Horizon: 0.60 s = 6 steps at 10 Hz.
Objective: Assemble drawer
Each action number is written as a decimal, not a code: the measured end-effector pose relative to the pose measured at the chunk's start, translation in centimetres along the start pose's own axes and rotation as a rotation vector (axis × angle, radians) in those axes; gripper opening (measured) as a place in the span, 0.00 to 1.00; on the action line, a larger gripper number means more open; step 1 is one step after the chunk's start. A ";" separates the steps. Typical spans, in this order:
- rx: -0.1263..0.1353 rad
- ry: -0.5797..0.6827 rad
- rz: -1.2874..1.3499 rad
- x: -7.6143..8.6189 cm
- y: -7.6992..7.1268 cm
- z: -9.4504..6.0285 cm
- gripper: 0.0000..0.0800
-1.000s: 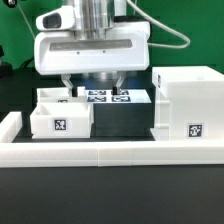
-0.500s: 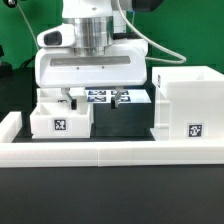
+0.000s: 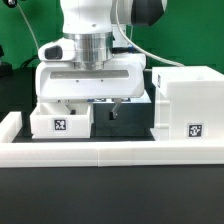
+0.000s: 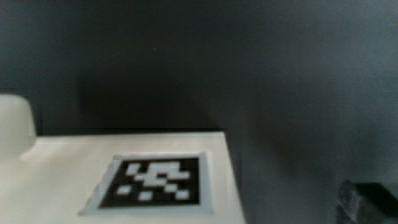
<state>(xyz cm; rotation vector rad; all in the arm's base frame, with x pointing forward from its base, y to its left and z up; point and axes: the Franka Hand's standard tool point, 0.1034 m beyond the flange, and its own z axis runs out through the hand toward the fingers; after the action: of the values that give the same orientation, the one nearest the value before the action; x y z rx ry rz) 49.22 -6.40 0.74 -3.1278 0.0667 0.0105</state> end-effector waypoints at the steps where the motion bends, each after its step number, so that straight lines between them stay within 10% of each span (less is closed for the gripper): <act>1: 0.000 0.000 0.000 0.0 0.0 0.0 0.81; 6: 0.000 -0.001 0.000 0.0 0.0 0.0 0.31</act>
Offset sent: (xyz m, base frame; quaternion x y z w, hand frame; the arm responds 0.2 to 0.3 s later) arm 0.0000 0.0000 0.0000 0.0000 0.0000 0.0000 1.0000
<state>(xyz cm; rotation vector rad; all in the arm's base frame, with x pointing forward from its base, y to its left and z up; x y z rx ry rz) 49.19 -6.40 0.72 -3.1277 0.0666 0.0114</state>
